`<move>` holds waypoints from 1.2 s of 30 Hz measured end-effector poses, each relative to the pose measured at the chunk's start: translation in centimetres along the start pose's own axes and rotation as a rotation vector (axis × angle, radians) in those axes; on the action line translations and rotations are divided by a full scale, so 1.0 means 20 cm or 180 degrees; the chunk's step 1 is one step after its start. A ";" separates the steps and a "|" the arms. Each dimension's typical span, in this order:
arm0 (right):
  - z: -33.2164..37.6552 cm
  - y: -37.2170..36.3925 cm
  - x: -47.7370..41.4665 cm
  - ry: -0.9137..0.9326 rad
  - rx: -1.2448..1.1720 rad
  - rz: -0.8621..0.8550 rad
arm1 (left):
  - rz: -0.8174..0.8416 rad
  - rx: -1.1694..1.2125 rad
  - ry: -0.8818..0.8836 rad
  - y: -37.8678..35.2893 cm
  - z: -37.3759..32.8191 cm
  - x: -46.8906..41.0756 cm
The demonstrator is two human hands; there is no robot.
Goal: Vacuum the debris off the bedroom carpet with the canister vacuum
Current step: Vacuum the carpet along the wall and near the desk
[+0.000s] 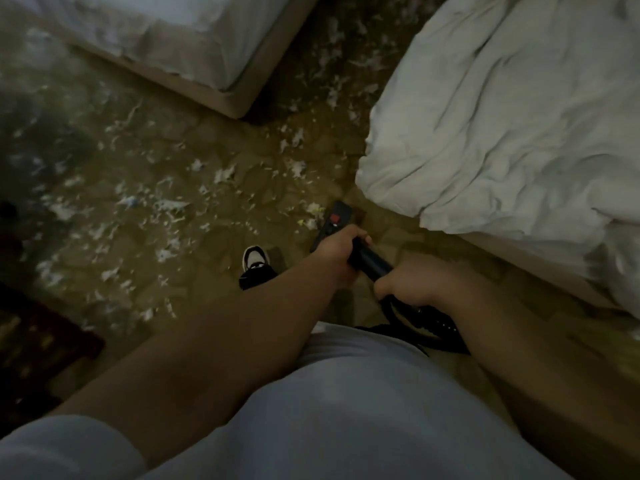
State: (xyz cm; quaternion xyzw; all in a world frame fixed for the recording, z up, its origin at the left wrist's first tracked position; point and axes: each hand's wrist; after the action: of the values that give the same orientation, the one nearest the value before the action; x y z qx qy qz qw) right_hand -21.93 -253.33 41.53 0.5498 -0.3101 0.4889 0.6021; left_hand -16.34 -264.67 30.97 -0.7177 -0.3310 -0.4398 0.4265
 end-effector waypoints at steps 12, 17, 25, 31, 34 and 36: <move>1.01 0.30 -0.23 -0.0398 -0.0142 0.0118 | 0.0159 0.0255 0.0341 0.29 -0.96 -0.21; 1.38 0.31 -0.41 -0.0251 -0.0005 0.0388 | -0.0260 0.0073 0.0154 0.53 -1.31 -0.28; 1.85 0.18 -0.69 0.0409 0.0176 0.0761 | -0.0990 0.0307 -0.0349 0.97 -1.72 -0.28; 1.81 0.08 -0.77 0.0510 -0.0151 0.1122 | -0.1392 0.0238 -0.0479 1.04 -1.68 -0.27; 1.68 0.15 -0.75 0.0648 -0.0047 0.1049 | -0.1415 0.0326 -0.0549 0.92 -1.57 -0.27; 1.56 0.24 -0.71 0.0704 0.0101 0.0968 | -0.1367 0.0386 -0.0568 0.81 -1.47 -0.28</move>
State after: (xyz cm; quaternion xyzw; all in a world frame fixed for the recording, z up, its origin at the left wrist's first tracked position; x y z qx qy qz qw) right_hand -25.91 -287.37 36.59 0.4489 -0.3138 0.6366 0.5430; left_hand -15.04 -298.47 27.97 -0.6400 -0.5383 -0.4345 0.3345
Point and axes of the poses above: each hand's wrist, its own x-axis away from the middle knuckle, its own y-axis out of the back of the hand, z = x × y, and after that the axes turned 1 degree about z, right-handed
